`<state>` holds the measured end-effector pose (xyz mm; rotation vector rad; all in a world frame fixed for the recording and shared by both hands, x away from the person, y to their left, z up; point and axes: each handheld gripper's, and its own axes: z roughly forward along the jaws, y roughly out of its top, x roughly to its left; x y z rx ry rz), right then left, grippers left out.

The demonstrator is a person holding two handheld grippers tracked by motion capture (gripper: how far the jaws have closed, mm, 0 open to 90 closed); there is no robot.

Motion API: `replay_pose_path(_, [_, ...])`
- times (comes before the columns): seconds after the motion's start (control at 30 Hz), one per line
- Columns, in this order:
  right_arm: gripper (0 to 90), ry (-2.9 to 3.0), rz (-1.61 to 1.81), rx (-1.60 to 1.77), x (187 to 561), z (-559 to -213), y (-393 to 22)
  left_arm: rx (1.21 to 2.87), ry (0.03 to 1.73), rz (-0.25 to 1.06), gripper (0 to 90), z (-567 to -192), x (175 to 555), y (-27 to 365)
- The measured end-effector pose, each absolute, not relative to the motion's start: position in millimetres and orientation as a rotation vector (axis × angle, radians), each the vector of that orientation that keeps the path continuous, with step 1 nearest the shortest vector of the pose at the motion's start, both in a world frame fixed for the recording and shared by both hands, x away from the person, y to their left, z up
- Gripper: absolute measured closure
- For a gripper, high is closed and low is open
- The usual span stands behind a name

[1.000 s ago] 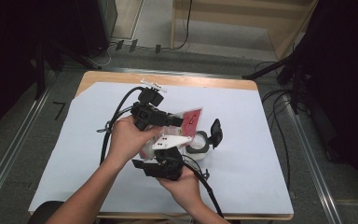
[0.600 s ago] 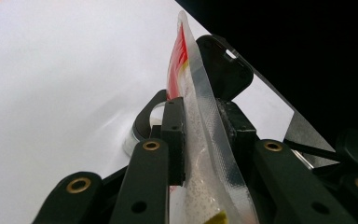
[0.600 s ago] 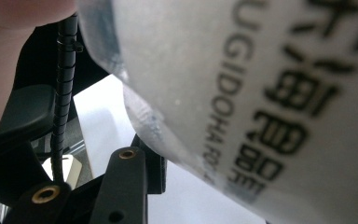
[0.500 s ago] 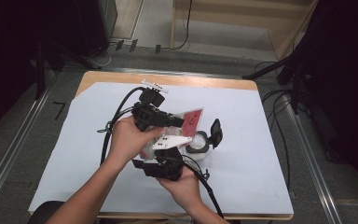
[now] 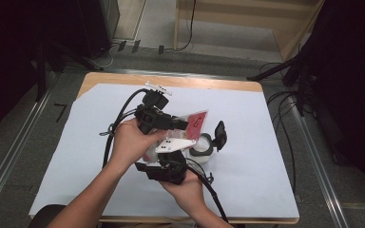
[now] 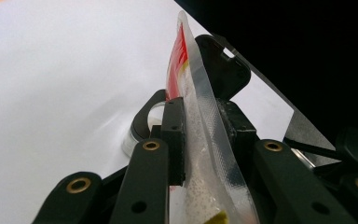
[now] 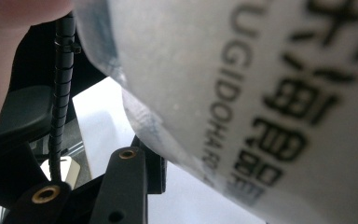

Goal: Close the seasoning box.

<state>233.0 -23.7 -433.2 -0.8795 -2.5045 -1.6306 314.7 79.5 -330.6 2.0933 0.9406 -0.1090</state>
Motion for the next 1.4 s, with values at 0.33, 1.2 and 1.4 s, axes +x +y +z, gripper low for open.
replay_pose_path(0.33, [63.2,-2.498,-1.63,-0.885,232.8,-433.8,-24.2,2.103,0.935,-0.104,75.1,-331.0,314.7,78.7])
replay_pose_path(1.2, [63.3,-2.469,-1.627,-0.913,231.5,-428.8,-24.1,2.088,0.94,-0.118,74.2,-328.1,314.7,78.3])
replay_pose_path(1.4, [63.3,-2.468,-1.624,-0.918,232.6,-430.2,-24.8,2.092,0.934,-0.117,73.8,-329.6,314.9,76.8])
